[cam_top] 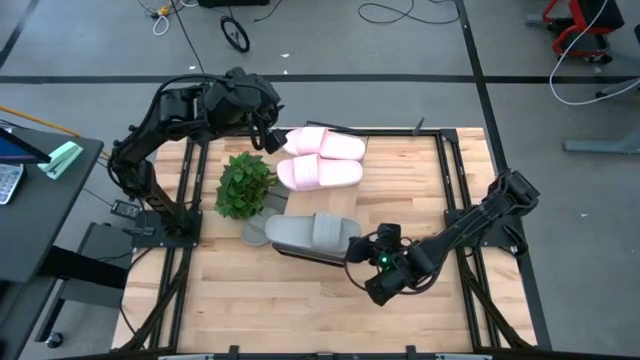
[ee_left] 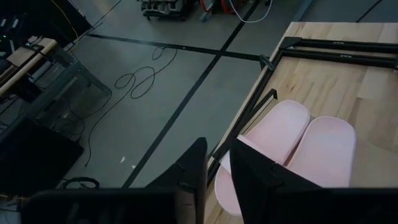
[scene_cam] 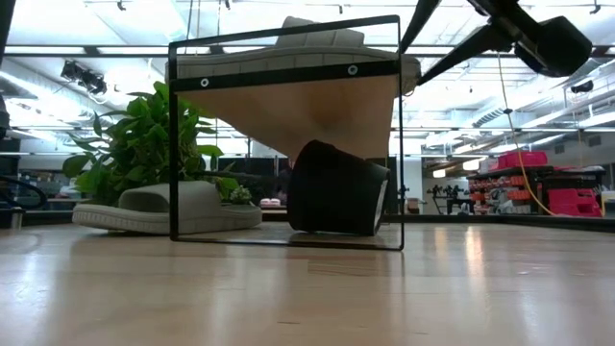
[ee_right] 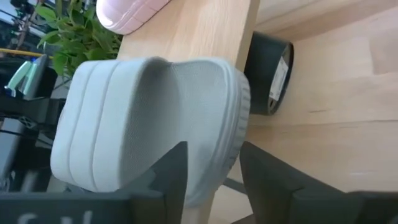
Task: Pick and place slides into the shelf
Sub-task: Put the top gray slide on the shelf, then put the gray slide on the shelf
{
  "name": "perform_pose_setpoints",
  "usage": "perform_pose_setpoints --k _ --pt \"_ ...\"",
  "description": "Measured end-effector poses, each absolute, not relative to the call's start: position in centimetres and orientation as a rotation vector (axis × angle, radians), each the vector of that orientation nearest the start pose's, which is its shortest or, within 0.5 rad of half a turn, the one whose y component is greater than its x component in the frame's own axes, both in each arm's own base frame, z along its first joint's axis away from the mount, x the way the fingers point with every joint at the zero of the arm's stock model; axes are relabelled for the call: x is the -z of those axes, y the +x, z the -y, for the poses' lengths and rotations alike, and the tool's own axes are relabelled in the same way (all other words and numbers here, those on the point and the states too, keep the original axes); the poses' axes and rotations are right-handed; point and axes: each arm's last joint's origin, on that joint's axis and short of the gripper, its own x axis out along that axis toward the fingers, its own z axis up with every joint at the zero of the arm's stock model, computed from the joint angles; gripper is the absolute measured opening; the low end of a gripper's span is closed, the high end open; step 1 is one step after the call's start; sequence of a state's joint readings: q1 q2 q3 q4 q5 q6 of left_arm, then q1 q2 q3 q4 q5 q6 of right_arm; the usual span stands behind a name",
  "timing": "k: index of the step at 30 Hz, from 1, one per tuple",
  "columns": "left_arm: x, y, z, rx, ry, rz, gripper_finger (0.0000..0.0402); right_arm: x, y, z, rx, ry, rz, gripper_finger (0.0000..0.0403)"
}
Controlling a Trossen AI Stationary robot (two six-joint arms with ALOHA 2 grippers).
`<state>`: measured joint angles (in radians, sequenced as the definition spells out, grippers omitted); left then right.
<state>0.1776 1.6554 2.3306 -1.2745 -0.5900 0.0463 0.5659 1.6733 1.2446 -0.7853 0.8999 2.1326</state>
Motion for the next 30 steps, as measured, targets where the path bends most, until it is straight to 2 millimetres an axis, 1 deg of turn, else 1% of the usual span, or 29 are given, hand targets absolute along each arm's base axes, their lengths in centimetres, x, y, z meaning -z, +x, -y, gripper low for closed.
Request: perform_pose_setpoints --k 5,11,16,22,26,30 --pt "-51.5 26.5 -6.4 -0.730 0.168 -0.619 0.0079 -24.8 27.9 -15.0 0.968 1.143 -0.195 0.0158" --pt "-51.4 26.4 -6.4 -0.728 0.171 -0.633 0.0080 -26.7 26.8 -14.3 0.942 1.133 -0.193 0.0158" --pt "-50.7 25.9 -6.3 -0.722 0.176 -0.719 0.0089 -28.8 25.2 -13.3 0.917 1.088 -0.214 0.0158" --pt "-49.6 24.9 -6.0 -0.720 0.108 -0.844 0.0099 -30.5 23.2 -12.0 0.911 1.020 -0.245 0.0158" --pt "-49.4 24.9 -5.3 -0.653 0.060 -0.861 0.0103 -31.3 21.9 -11.2 0.926 0.987 -0.263 0.0158" --pt "-49.3 25.2 -3.9 -0.571 0.058 -0.860 0.0100 -31.9 21.1 -10.7 0.918 0.945 -0.283 0.0158"
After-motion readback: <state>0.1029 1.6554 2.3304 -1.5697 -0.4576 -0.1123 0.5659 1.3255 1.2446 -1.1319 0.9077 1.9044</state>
